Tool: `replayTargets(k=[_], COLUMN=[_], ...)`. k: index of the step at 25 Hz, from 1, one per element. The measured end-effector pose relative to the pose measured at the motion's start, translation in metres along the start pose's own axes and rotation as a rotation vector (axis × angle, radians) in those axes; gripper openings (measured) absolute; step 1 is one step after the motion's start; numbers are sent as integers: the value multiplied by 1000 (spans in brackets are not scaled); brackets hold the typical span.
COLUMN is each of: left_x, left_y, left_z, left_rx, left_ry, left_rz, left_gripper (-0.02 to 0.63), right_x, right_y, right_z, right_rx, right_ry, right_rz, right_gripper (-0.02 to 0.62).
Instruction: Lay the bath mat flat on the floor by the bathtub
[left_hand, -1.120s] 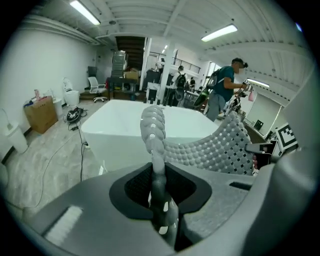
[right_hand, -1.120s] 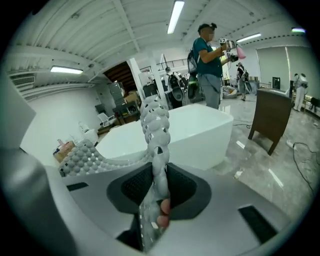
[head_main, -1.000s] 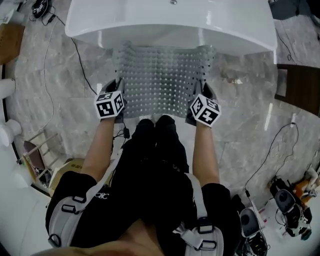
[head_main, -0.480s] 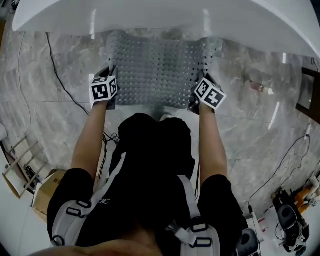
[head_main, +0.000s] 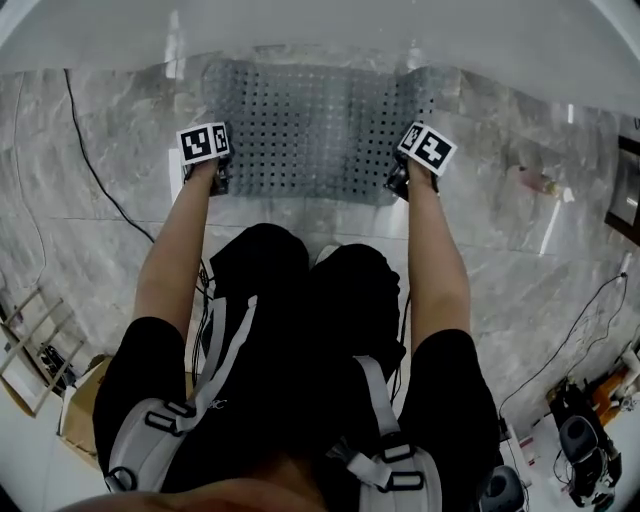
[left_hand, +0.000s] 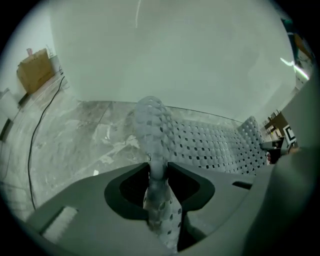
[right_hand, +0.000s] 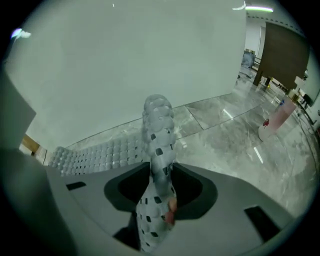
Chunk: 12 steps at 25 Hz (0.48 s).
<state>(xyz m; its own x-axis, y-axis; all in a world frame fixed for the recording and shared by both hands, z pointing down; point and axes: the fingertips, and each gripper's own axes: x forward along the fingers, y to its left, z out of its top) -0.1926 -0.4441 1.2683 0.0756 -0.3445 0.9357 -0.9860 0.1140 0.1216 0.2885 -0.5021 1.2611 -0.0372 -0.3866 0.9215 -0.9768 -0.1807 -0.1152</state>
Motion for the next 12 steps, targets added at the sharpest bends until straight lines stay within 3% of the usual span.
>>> replayTargets(k=[4,7,10,11,12], left_x=[15,11,-6,-16,-28], left_y=[9,25,32,32,31], left_z=[-11,-10,6,12,18], left_rx=[-60,4,88,105,115], left_ry=[60,33,-59,-87,-114], left_rz=[-20,26,87,101,112], left_gripper=[142,175,224,224,222], right_x=[18,14,-5,-17,-30], right_y=[-23,-30,-29,-22,-12], right_z=[-6,-5,8,14,18], right_rx=[-25,-56,-82,-115,-165], right_ry=[90,67,-34,-84,-136], right_rz=[-31,-68,-64,-40,-14], right_gripper=[154,217,225,213,108])
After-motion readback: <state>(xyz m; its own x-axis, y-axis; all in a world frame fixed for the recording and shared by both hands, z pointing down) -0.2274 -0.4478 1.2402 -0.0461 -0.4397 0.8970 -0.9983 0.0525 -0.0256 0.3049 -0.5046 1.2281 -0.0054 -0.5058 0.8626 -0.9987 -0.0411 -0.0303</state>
